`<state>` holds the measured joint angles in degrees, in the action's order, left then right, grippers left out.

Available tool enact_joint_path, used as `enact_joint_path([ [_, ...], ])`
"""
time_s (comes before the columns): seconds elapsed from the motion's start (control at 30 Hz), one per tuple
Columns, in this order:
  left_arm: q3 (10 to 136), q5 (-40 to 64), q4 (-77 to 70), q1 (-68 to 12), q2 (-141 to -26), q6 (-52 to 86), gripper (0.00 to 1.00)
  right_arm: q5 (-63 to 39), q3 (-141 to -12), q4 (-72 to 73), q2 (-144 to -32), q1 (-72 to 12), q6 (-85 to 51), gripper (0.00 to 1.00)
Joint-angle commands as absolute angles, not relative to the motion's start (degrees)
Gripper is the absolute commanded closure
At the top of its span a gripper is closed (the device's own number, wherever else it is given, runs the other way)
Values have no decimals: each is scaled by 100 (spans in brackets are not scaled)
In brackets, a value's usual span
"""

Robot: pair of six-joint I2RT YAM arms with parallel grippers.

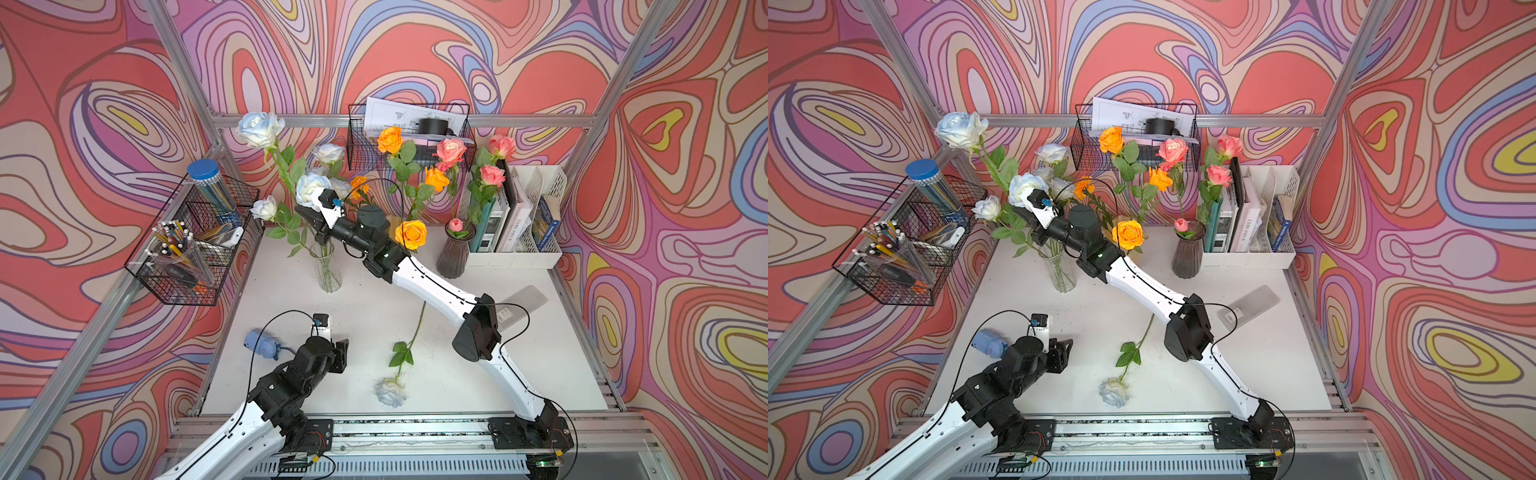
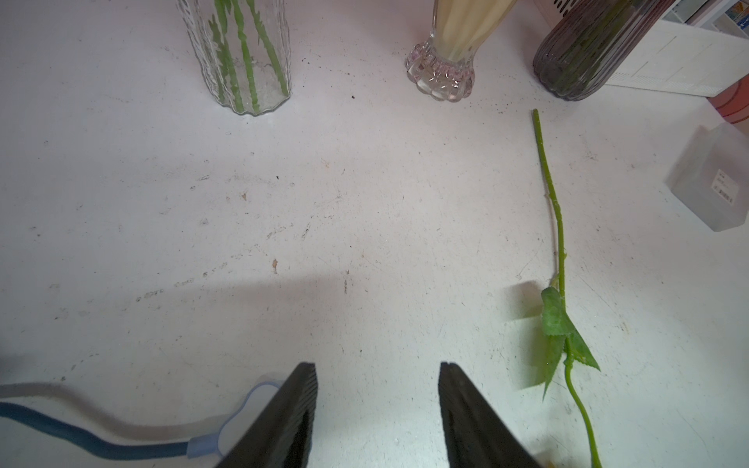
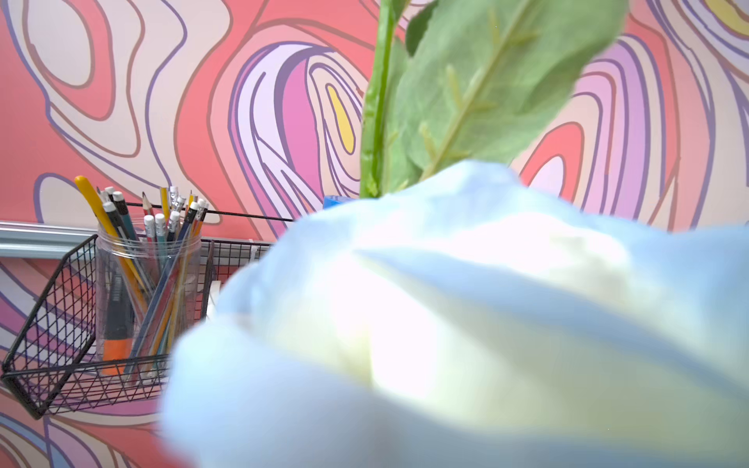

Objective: Arrange the flowers in different vases according to their colors
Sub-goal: Insert the flower into the vase.

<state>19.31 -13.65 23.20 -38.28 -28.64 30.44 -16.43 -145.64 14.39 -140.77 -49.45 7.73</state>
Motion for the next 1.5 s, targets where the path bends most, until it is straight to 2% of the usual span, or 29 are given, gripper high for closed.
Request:
enact_joint_path([
  [0.0,1906,-1351,2237,-3814,-2848,2989,45,-1598,-14786,1625,-13976,-4907,677,100],
  [0.13,1907,-1343,2258,-3815,-2837,3004,45,-1594,-14815,1473,-14092,-4893,634,100],
  [0.53,1881,-1345,2280,-3814,-2747,2989,45,-1676,-13449,1831,-13851,-4877,391,100],
  [0.8,1863,-1356,2301,-3814,-2672,2990,45,-1548,-13102,1996,-13764,-4867,456,100],
  [0.97,1877,-1353,2273,-3815,-2716,2981,45,-1486,-12911,2052,-13634,-4848,453,84],
  [1.13,1872,-1358,2285,-3814,-2716,2984,45,-1471,-12738,2010,-13528,-4843,466,55],
  [1.2,1872,-1355,2294,-3814,-2714,2990,45,-1438,-12565,2063,-13434,-4848,466,49],
  [1.47,1880,-1347,2284,-3814,-2731,2999,45,-1404,-11407,2086,-12773,-4848,505,45],
])
